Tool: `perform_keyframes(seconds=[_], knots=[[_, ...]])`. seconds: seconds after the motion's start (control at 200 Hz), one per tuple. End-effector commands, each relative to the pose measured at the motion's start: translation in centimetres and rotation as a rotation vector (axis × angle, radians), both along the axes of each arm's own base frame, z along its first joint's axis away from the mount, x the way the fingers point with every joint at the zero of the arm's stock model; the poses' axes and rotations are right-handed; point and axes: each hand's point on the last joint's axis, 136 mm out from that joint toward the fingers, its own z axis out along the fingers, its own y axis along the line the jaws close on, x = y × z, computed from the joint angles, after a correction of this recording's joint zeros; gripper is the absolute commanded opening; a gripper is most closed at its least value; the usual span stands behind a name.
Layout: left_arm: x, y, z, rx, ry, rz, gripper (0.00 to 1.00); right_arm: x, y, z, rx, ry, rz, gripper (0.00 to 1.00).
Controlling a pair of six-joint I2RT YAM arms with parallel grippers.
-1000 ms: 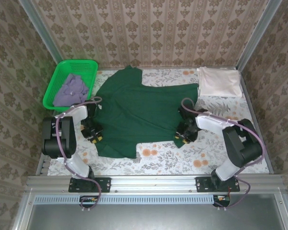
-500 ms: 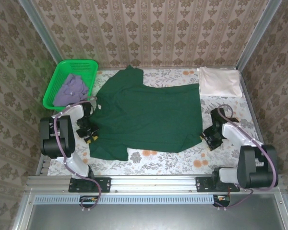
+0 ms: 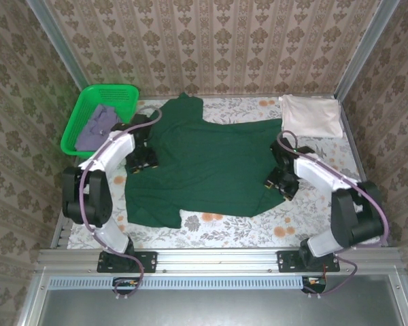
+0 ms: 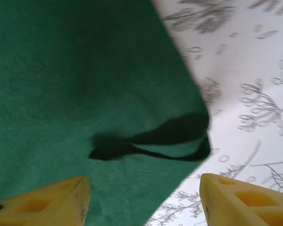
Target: Fold and stack the t-shirts
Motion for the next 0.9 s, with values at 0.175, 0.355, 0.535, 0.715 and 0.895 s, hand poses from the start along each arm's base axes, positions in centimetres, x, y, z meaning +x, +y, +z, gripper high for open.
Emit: perform_keyframes(seconds=[0.175, 0.355, 0.535, 0.715, 0.895], knots=[[2.6, -5.5, -4.6, -0.027, 0.111, -0.163, 0.63, -0.1, 1.1, -1.8, -0.075, 0.098, 0.103, 0.65], [3.4, -6.1, -7.1, -0.020, 0.177, -0.161, 0.65, -0.8, 1.3, -2.5, -0.083, 0.137, 0.130, 0.60], [3.4, -6.1, -7.4, -0.021, 0.181, -0.143, 0.66, -2.3, 0.7, -1.9, -0.085, 0.131, 0.118, 0.46], [3.4, -5.9, -7.4, -0.017, 0.173, -0.130, 0.66, -4.1, 0.2, -1.8, -0.079, 0.134, 0.115, 0.31], [3.5, -5.6, -7.1, -0.020, 0.159, -0.119, 0.66, -6.3, -0.3, -1.6, -0.065, 0.134, 0.084, 0.23]])
